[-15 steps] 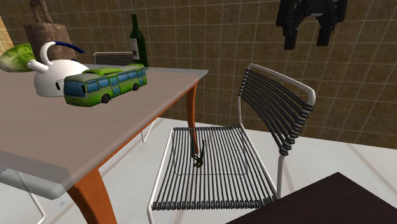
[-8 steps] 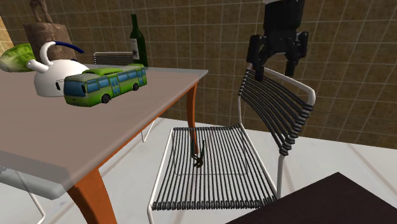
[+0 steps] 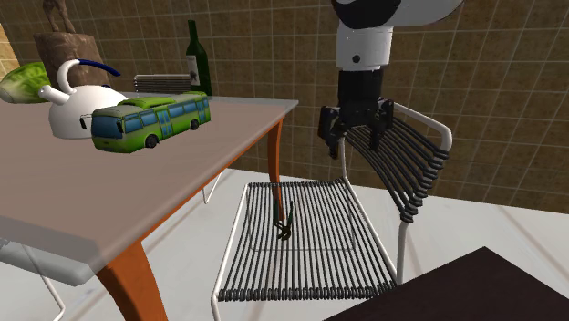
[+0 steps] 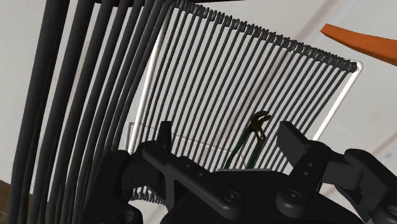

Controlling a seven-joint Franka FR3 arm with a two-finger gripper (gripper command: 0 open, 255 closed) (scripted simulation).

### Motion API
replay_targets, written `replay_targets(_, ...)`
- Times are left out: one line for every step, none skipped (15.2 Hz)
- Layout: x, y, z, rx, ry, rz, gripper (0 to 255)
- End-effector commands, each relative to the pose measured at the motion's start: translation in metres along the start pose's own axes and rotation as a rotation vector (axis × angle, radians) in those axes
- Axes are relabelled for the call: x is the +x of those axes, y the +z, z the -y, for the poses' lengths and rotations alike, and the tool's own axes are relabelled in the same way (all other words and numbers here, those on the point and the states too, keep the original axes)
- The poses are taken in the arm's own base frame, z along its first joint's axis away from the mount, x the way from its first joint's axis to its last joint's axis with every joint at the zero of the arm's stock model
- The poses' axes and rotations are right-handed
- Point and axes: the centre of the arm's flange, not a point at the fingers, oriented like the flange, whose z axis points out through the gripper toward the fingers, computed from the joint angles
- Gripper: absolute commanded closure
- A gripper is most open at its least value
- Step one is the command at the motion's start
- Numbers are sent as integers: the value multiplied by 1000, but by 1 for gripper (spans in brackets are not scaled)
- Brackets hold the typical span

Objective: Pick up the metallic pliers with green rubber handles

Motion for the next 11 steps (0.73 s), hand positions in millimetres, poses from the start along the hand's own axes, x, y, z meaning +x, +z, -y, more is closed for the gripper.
replay_targets(12, 21, 11, 2, 2, -6, 0)
replay_targets(17, 32, 16, 3, 3, -8, 0)
replay_targets(23, 42, 21, 4, 3, -10, 0)
replay_targets(28, 53, 26, 4, 4, -11, 0)
replay_targets(34, 64, 32, 5, 5, -13, 0)
replay_targets(40, 74, 37, 6, 6, -15, 0)
replay_targets(45, 85, 42, 6, 6, -17, 0)
replay_targets(51, 95, 48, 7, 7, -19, 0)
replay_targets(56, 106, 53, 7, 8, -21, 0)
replay_targets(62, 116, 58, 8, 9, -23, 0)
replay_targets(68, 127, 64, 9, 10, -25, 0)
